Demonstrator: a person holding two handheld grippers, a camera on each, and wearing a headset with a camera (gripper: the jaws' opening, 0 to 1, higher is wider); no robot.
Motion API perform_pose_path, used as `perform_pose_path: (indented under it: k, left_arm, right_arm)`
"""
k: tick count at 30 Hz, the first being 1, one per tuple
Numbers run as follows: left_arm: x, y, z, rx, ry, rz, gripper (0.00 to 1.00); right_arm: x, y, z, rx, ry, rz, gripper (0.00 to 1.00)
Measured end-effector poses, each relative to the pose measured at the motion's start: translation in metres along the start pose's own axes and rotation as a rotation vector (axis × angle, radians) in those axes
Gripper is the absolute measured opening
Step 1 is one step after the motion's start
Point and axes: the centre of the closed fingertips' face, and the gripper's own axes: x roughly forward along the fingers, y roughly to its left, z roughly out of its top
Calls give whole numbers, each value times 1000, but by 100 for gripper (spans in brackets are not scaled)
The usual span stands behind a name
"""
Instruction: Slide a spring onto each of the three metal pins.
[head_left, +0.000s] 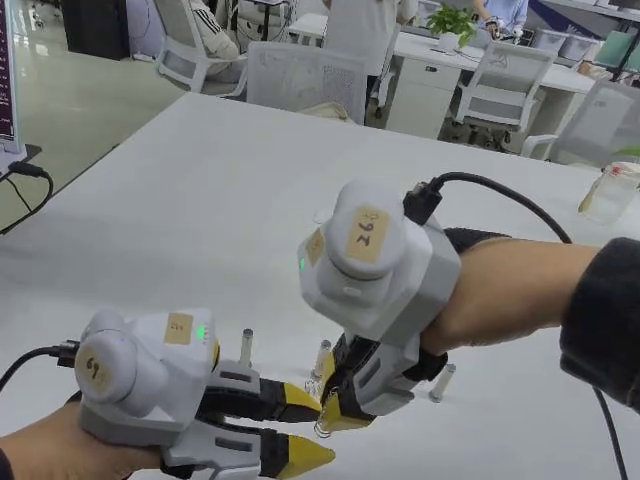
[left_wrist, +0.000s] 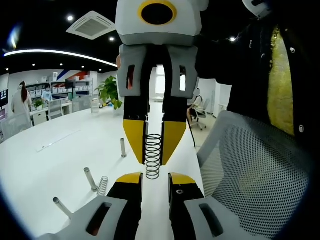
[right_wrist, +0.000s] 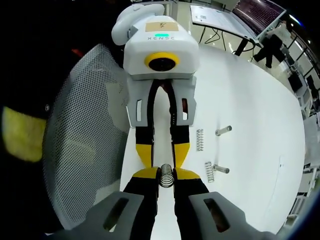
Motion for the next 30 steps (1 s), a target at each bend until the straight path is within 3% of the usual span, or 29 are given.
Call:
perform_pose_path:
  k: [13, 19, 30]
  left_arm:
    - [-2, 3, 1, -54, -7, 18, 36]
    - [-3, 7, -3, -101, 10, 41, 53]
    - [-8, 13, -9, -144, 33, 78, 75]
  right_arm:
    - [-13, -10, -13, 42, -8, -31, 8]
    - [-19, -15, -17, 61, -20, -49, 8]
    - [-26, -22, -25, 85, -30, -71, 8]
